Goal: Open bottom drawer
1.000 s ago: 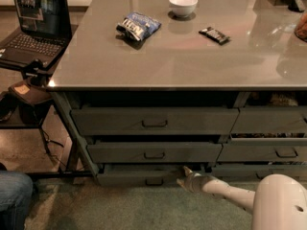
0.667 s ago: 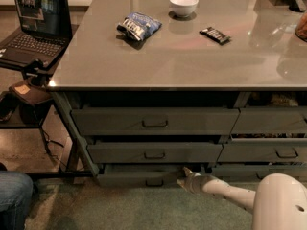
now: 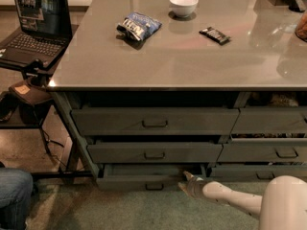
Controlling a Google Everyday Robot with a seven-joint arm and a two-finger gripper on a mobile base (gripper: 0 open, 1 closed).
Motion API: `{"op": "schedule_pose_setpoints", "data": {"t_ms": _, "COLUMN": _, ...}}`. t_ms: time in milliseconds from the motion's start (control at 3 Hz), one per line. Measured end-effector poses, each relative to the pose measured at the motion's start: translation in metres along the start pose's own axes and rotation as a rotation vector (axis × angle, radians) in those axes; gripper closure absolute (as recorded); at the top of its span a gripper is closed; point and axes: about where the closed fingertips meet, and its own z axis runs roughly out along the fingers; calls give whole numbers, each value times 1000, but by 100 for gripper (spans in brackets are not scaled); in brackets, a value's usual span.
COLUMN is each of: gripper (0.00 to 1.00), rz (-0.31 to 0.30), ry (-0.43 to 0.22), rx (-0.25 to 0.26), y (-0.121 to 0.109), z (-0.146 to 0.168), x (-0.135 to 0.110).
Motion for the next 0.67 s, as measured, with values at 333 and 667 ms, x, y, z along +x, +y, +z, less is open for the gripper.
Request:
{"op": "schedule_pose_setpoints", "data": {"t_ms": 333, "gripper": 100, "rz": -30, "ry": 27, "rx": -15, "y": 12, "z": -4, "x": 10}}
{"op": "schedule_pose_setpoints", "data": {"t_ms": 667, "gripper": 100, "rz": -30, "ry": 27, "rx": -15, "y": 10, "z": -8, "x": 6}}
